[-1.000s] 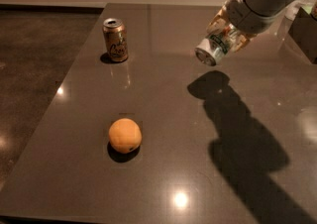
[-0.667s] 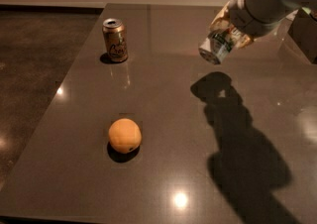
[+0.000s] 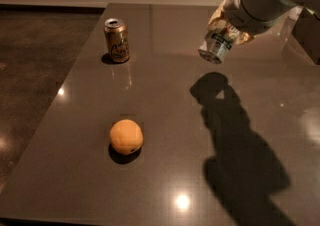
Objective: Place 7up can upright
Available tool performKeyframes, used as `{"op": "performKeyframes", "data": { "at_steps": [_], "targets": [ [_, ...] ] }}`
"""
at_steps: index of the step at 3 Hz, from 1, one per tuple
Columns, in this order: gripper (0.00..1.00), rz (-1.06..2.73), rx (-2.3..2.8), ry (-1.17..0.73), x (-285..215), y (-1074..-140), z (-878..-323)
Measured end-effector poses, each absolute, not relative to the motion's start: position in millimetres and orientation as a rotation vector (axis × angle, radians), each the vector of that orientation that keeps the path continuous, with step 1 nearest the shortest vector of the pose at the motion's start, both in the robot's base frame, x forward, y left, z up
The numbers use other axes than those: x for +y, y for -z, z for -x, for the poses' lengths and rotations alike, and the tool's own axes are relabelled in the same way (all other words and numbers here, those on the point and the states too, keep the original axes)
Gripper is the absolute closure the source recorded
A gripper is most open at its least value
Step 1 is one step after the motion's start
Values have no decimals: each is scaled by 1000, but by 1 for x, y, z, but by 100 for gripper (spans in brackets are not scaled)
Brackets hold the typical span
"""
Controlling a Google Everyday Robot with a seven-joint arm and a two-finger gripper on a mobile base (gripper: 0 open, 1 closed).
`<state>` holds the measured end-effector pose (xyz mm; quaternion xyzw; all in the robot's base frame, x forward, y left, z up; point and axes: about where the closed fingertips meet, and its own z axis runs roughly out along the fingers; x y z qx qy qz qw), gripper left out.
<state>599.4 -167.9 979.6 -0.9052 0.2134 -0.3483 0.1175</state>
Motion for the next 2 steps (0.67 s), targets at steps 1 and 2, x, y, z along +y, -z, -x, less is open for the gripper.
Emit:
{"op": "performKeyframes", "data": {
  "at_steps": [1,2],
  "targets": [
    [100,2675,428,1106,-164,-985,-601],
    [100,2594,222,1122,-156,-981,-601]
  ]
}}
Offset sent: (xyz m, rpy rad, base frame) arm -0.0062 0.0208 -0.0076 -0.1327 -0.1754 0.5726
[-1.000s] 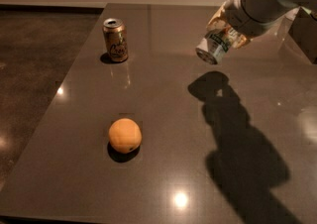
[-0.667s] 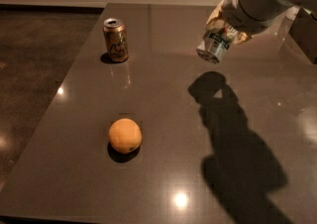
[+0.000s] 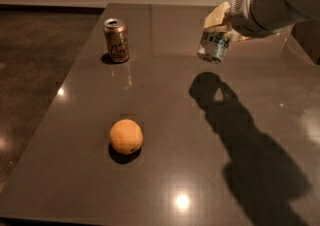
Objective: Place 7up can upright
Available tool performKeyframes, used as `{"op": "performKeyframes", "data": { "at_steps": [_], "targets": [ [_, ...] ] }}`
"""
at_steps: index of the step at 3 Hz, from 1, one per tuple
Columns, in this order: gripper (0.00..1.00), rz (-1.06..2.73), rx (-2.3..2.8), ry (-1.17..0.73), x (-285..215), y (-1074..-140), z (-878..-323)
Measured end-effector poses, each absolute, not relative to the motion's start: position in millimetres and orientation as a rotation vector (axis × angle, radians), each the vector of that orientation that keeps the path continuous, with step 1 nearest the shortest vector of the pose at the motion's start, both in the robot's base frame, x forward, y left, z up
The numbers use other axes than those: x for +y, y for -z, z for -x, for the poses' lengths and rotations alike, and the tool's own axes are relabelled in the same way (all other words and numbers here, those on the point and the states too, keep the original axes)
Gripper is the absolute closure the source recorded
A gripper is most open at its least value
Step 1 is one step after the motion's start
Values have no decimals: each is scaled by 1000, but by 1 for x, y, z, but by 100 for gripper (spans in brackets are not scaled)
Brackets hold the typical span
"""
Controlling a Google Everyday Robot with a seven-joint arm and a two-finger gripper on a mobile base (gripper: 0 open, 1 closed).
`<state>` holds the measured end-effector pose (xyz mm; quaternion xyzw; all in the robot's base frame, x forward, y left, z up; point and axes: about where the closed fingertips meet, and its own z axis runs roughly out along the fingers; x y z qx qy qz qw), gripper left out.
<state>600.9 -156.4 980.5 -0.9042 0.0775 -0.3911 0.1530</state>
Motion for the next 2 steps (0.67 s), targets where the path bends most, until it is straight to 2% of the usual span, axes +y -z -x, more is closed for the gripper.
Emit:
{"op": "performKeyframes", "data": {
  "at_steps": [1,2],
  "targets": [
    [100,2534,12,1122,-140,-969,-589],
    [100,2432,-158,1226,-130,-957,-571]
  ]
}}
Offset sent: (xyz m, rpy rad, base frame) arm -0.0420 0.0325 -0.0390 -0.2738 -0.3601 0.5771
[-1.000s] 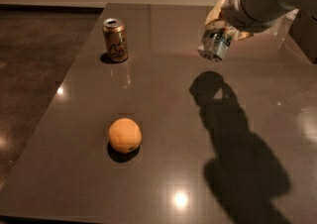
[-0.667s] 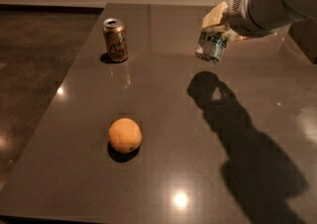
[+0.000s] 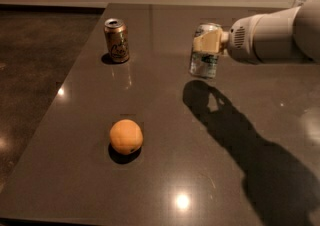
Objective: Place 7up can upright
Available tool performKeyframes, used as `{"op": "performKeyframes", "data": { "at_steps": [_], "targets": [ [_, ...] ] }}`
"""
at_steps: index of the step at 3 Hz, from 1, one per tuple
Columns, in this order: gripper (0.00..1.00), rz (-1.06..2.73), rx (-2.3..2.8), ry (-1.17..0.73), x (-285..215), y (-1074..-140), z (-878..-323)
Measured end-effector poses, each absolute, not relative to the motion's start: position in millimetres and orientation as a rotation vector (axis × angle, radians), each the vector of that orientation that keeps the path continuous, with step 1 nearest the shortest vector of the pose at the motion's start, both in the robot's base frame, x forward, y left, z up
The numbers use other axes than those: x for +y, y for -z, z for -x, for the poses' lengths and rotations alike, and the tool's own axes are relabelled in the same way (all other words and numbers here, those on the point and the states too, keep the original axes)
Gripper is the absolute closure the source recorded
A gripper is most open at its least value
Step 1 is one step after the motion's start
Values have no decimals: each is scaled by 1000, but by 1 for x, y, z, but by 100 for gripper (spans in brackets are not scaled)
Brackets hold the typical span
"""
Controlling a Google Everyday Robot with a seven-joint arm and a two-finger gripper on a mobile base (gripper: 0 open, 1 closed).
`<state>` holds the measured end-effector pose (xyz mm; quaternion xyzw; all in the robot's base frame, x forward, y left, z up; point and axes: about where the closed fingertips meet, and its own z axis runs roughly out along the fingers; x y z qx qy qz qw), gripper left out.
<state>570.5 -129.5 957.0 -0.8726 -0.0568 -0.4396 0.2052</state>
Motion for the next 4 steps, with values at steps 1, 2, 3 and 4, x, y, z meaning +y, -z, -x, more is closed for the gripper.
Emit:
{"op": "performKeyframes", "data": {
  "at_steps": [1,2,3,4],
  "targets": [
    [100,2369,-303,1384,-121,-946,-564],
    [100,2321,-477,1534,-115,-939,-569],
    [100,2272,-685,1674,-109,-927,-577],
    [100,2241,-751,1735,-106,-921,-582]
  ]
}}
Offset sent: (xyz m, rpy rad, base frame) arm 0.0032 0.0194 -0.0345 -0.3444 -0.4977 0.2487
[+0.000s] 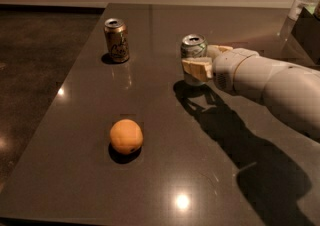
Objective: Place 7up can upright
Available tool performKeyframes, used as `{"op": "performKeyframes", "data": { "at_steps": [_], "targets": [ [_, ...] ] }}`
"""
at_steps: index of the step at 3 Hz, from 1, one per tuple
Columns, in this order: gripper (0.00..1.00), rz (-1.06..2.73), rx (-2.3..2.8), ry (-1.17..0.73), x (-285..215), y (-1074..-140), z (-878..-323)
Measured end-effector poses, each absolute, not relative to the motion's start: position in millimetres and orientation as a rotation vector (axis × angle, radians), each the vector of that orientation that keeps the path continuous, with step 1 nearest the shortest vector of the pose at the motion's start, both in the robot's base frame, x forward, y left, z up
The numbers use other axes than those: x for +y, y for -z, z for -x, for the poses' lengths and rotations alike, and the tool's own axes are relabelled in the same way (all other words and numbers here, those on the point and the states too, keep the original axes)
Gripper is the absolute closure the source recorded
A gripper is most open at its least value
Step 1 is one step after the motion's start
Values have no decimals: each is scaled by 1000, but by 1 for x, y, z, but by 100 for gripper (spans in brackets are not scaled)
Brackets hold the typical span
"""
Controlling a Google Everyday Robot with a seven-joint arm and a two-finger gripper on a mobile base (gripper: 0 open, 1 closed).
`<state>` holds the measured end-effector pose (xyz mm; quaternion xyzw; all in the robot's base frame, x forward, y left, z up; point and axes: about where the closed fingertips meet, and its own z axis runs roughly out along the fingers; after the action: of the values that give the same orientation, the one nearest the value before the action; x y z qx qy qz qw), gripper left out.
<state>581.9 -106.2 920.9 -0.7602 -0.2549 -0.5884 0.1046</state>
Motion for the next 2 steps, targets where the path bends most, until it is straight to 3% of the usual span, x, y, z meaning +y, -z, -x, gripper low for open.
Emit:
{"op": "performKeyframes", "data": {
  "at_steps": [1,2],
  "targets": [
    [77,2212,-705,1762,-105,-919,-587],
    [48,2194,-636,1779,-105,-918,-591]
  ]
}}
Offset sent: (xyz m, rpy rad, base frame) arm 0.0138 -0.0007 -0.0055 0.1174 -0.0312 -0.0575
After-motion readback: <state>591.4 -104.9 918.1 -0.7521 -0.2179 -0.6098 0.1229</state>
